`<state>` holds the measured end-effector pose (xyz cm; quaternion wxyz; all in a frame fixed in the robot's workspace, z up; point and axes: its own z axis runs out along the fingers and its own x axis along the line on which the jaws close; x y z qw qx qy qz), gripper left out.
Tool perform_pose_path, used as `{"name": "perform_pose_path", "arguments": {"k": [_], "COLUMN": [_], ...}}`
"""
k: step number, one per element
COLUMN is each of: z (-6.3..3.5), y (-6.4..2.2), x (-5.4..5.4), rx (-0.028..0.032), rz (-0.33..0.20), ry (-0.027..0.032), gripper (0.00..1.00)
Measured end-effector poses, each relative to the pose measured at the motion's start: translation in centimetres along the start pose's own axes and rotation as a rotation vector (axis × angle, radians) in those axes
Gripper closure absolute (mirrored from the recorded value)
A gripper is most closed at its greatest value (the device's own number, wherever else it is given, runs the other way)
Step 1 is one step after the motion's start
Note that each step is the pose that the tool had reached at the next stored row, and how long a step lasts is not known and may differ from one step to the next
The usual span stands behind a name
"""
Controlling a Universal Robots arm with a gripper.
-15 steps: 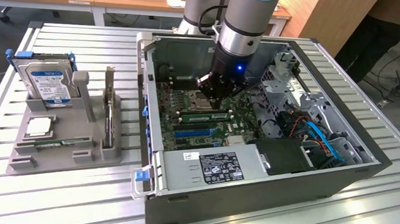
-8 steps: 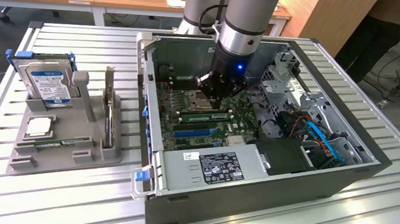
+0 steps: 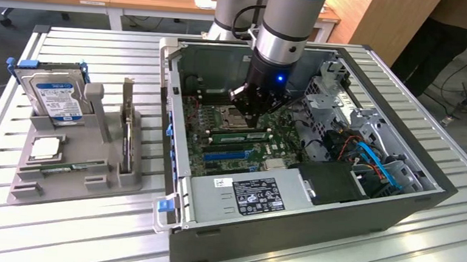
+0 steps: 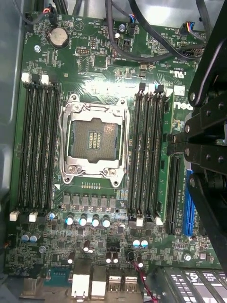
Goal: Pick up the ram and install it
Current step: 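Press down the ram until it locks into place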
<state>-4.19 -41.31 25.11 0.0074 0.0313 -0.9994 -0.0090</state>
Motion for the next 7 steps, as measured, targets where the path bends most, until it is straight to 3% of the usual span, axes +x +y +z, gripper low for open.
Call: {"name": "perform_pose_path", "arguments": {"k": [7], "z": [0.00], "y": [0.00], "x": [0.00], "rx": [0.0000], "rz": [0.000], "ry": [0.0008], "gripper": [0.91]}}
